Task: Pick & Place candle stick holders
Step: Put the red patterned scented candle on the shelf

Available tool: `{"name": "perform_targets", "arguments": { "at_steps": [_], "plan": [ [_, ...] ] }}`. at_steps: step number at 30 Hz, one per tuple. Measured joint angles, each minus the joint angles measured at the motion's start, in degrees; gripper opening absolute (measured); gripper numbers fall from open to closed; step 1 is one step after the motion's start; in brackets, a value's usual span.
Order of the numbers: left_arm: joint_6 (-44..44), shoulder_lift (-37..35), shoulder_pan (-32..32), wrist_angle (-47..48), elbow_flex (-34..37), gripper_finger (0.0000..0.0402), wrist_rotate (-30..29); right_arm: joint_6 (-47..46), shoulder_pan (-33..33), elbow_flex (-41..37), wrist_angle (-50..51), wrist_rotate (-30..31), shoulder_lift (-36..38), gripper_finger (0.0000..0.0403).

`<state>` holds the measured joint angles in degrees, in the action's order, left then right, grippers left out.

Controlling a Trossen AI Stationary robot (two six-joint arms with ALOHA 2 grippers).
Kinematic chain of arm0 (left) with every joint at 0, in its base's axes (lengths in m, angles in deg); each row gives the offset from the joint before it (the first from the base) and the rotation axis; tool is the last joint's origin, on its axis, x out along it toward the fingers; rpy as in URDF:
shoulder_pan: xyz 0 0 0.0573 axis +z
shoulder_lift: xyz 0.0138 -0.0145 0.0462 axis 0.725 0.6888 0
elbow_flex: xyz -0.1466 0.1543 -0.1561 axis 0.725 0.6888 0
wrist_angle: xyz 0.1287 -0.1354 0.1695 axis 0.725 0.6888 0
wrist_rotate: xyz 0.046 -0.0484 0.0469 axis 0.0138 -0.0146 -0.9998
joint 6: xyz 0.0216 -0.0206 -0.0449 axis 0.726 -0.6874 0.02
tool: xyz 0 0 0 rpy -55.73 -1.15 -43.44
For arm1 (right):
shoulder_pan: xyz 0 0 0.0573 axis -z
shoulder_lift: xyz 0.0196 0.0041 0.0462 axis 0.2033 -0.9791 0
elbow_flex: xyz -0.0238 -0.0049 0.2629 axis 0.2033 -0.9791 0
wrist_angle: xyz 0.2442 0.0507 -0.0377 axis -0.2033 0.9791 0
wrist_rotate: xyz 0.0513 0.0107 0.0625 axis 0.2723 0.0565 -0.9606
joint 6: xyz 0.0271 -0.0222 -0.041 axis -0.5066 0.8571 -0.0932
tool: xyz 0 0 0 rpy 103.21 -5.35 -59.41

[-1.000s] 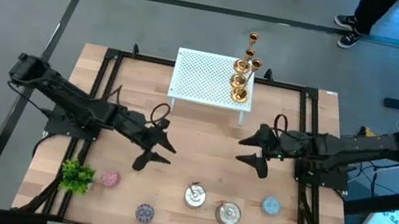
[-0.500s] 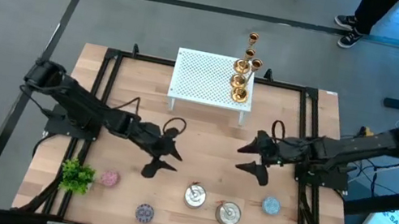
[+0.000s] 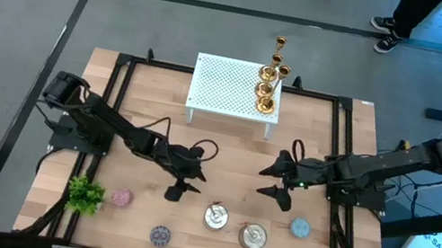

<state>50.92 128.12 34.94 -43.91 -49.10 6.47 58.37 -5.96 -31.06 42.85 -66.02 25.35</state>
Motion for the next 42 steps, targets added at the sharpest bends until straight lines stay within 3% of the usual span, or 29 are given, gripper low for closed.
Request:
{"name": "perform_targets", "arguments": {
  "at_steps": [6, 10, 16, 22, 28, 31, 36, 42],
  "plan": [
    [0.0, 2.4, 0.0, -1.3, -0.4, 0.0194, -3.8, 0.1, 0.0, 0.0, -0.3, -0.1, -0.6, 0.0316],
    [-1.9, 3.5, 0.3, 2.7, -4.0, 0.0208, -3.5, 0.2, 0.0, 0.0, -0.5, -0.1, -0.6, 0.0316],
    [2.8, 5.9, 0.4, 11.6, -10.1, 0.0249, -4.0, 0.2, 0.0, 0.0, -0.7, -0.1, -0.6, 0.0316],
    [1.1, 6.5, 0.5, 14.3, -12.8, 0.0298, -3.6, 0.2, 0.0, 0.0, -0.9, -0.1, -0.6, 0.0316],
    [-7.9, 4.9, -0.1, 37.4, -20.8, 0.0309, 4.1, 0.7, 0.0, 0.0, -0.8, -0.1, -0.6, 0.0316],
    [-11.5, 4.7, -2.4, 43.2, -23.4, 0.0307, 7.7, 0.7, 0.0, 0.0, -0.7, -0.1, -0.6, 0.0316],
    [-13.2, 4.7, -7.7, 44.5, -25.2, 0.0311, 10.4, 2.0, 0.0, 0.0, -0.7, 0.0, -0.6, 0.0316],
    [-18.6, 4.7, -11.2, 37.6, -25.6, 0.0328, 8.8, 3.1, 0.0, 0.0, -0.7, 0.0, -0.6, 0.0316]
  ]
}}
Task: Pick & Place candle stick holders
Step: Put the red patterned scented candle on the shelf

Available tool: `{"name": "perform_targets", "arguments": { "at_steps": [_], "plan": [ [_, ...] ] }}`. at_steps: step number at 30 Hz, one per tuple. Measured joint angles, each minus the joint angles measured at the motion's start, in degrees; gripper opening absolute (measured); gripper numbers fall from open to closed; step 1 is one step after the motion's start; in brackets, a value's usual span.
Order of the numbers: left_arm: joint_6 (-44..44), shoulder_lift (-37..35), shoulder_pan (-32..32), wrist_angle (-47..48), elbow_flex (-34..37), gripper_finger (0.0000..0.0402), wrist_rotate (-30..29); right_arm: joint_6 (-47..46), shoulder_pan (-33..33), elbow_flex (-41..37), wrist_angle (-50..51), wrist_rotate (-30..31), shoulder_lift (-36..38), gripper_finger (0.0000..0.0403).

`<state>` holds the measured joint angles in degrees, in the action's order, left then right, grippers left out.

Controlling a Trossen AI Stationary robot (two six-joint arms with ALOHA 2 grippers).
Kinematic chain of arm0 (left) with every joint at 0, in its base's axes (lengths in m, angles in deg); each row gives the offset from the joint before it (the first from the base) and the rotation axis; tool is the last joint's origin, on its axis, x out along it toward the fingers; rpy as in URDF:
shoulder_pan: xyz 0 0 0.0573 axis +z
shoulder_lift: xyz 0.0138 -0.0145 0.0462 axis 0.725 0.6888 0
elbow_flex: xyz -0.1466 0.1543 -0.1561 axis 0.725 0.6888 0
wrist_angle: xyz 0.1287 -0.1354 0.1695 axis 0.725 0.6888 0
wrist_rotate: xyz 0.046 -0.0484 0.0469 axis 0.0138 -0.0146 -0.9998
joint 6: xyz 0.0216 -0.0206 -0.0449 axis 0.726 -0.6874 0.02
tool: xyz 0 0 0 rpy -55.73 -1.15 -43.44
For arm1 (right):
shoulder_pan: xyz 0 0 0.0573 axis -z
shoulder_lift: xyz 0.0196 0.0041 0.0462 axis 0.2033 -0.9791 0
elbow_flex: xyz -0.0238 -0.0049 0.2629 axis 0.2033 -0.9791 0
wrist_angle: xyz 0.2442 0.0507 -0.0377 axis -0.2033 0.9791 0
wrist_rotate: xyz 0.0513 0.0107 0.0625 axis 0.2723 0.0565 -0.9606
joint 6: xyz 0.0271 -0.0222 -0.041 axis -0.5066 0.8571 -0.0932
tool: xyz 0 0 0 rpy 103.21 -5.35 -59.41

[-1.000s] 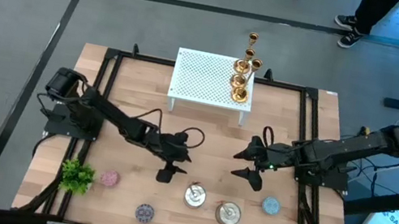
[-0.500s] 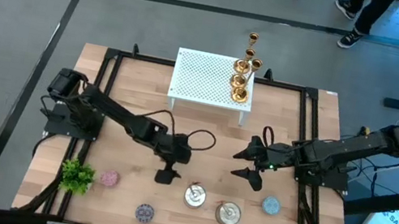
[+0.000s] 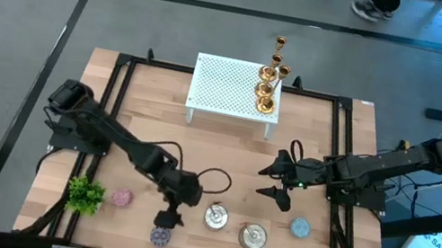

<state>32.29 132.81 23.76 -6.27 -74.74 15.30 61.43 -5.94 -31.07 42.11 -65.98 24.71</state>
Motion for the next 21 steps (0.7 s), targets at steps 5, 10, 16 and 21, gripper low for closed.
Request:
{"name": "perform_targets", "arguments": {
  "at_steps": [5, 10, 16, 21],
  "plan": [
    [-2.3, 0.0, -4.9, -6.0, 0.0, 0.0333, -0.6, 0.0, 0.0, 0.0, 0.0, 0.0, 0.0, 0.0316],
    [-3.8, -0.1, -11.1, -7.4, -0.1, 0.0333, -5.2, 0.0, 0.0, 0.0, 0.0, 0.0, 0.0, 0.0316],
    [-3.0, -0.1, -15.8, -3.5, -0.1, 0.0333, -13.1, -1.2, 0.0, 0.0, 0.0, 1.8, 0.0, 0.0316],
    [1.3, 0.0, -16.8, 0.9, -0.1, 0.0333, -20.2, -1.2, 0.0, 0.0, 0.0, 2.0, 0.0, 0.0316]
  ]
}}
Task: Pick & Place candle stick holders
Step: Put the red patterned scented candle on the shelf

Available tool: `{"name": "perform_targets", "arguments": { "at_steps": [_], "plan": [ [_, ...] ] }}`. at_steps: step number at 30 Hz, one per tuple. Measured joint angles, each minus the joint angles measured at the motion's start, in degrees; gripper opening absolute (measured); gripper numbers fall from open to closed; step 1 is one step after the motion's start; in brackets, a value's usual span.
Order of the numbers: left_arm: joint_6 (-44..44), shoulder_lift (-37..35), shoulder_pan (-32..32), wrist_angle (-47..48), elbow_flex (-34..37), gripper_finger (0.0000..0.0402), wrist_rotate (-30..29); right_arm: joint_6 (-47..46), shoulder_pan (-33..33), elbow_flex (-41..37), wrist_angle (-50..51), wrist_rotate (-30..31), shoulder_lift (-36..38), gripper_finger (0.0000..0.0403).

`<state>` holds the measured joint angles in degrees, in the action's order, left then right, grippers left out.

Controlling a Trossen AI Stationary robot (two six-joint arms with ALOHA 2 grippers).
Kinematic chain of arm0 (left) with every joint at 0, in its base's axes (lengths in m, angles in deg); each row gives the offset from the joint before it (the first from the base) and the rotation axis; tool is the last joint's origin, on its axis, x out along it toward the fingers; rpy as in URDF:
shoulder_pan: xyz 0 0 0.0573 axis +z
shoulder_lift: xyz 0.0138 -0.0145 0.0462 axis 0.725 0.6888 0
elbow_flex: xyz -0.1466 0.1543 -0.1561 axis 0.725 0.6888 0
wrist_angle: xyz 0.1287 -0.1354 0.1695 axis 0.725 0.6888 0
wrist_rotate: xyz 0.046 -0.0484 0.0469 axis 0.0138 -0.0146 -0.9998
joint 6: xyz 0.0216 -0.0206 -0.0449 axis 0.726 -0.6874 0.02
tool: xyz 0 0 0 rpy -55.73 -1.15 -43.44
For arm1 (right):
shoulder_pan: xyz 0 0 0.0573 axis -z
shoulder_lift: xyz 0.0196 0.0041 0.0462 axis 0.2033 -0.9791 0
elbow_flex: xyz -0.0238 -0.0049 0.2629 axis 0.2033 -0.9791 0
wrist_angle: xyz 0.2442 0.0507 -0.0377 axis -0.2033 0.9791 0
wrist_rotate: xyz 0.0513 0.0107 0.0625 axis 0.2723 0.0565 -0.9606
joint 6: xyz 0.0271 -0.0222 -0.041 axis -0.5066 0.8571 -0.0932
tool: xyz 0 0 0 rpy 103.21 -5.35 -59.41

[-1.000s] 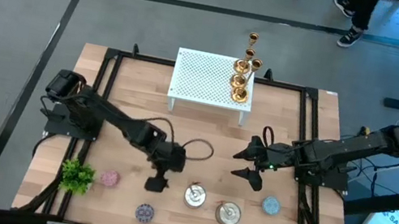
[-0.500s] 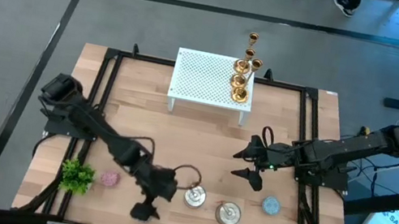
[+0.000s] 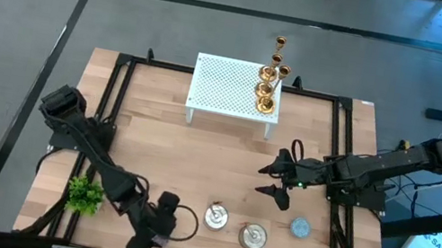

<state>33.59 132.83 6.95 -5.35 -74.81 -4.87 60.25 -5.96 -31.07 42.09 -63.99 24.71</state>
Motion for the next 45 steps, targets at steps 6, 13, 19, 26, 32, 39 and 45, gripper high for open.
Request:
{"name": "perform_targets", "arguments": {
  "at_steps": [6, 13, 19, 26, 32, 39, 45],
  "plan": [
    [-0.8, 0.0, 1.6, 0.2, 0.0, 0.0333, -1.8, 0.0, 0.0, 0.0, 0.0, 0.0, 0.0, 0.0316],
    [-6.3, 0.8, 1.2, 2.0, 0.0, 0.0333, 1.0, 0.0, 0.0, 0.0, 0.0, 0.0, 0.0, 0.0316],
    [-5.1, 5.9, -0.6, 1.1, 0.1, 0.0333, 1.7, 0.0, 0.0, 0.0, 0.0, 0.0, 0.0, 0.0316],
    [-5.4, 10.9, -1.1, 0.6, 0.0, 0.0333, 4.0, 0.0, 0.0, 0.0, 0.0, 0.0, 0.0, 0.0316],
    [-5.6, 13.0, -1.3, 1.0, 0.0, 0.0333, 5.9, 0.0, 0.0, 0.0, 0.0, 0.0, 0.0, 0.0316],
    [-7.5, 13.1, -1.4, 1.9, -0.1, 0.0329, 5.6, 0.1, 0.0, 0.0, 0.0, 0.0, 0.0, 0.0316],
    [-9.2, 13.0, 0.1, 2.1, -0.1, 0.0296, 7.5, 0.1, 0.0, 0.0, 0.0, 0.0, 0.0, 0.0316]
  ]
}}
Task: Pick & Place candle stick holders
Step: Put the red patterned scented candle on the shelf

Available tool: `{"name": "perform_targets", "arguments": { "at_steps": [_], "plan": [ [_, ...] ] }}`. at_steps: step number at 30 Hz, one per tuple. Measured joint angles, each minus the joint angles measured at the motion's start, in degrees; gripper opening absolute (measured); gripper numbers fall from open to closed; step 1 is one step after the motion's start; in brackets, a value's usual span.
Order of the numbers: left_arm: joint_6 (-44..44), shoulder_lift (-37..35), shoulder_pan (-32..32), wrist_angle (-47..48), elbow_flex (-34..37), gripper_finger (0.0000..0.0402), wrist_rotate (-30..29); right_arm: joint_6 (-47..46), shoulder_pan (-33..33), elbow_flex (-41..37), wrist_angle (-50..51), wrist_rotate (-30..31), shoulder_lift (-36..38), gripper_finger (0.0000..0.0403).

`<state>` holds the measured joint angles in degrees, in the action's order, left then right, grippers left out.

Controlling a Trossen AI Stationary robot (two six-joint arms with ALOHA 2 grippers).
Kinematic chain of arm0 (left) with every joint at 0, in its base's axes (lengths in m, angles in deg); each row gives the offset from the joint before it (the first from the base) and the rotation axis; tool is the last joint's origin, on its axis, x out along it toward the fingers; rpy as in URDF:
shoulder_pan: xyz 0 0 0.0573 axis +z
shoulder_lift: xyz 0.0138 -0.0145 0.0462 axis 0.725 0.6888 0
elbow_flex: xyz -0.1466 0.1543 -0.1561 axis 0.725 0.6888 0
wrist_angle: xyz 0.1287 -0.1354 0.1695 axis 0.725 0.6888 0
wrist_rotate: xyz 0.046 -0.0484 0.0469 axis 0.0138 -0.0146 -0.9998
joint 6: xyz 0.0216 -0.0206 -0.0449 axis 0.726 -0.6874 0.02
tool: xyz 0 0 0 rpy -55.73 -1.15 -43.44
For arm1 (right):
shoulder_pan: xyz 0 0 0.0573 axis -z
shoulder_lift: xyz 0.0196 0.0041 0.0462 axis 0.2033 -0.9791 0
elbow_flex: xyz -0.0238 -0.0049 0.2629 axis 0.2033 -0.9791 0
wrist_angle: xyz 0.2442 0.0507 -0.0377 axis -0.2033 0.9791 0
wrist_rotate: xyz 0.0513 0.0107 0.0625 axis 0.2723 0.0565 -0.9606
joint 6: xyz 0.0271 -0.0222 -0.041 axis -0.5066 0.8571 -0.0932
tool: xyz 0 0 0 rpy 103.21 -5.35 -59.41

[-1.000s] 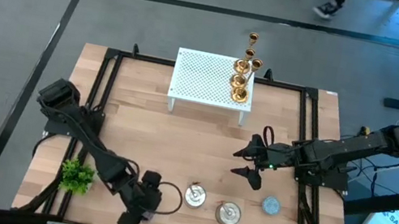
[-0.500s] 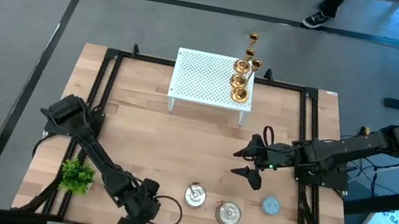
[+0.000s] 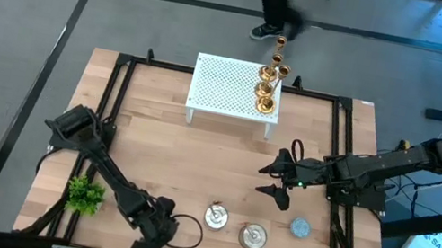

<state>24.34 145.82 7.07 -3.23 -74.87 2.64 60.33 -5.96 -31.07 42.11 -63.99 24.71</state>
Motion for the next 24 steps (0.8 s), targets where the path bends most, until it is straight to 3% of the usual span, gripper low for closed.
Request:
{"name": "perform_targets", "arguments": {
  "at_steps": [10, 19, 24],
  "plan": [
    [-0.4, -0.6, 5.7, 1.0, 0.1, 0.0296, 6.8, 0.0, 0.0, 0.0, 0.0, 0.0, 0.0, 0.0316],
    [4.8, -9.6, 14.6, 9.0, 0.2, 0.0296, 1.7, 0.2, 0.0, 0.0, 1.5, 0.0, 0.0, 0.0316],
    [6.5, -16.8, 23.2, 9.8, 0.2, 0.0296, 0.0, 0.2, 0.0, 0.0, 3.0, -0.1, 0.0, 0.0316]
  ]
}}
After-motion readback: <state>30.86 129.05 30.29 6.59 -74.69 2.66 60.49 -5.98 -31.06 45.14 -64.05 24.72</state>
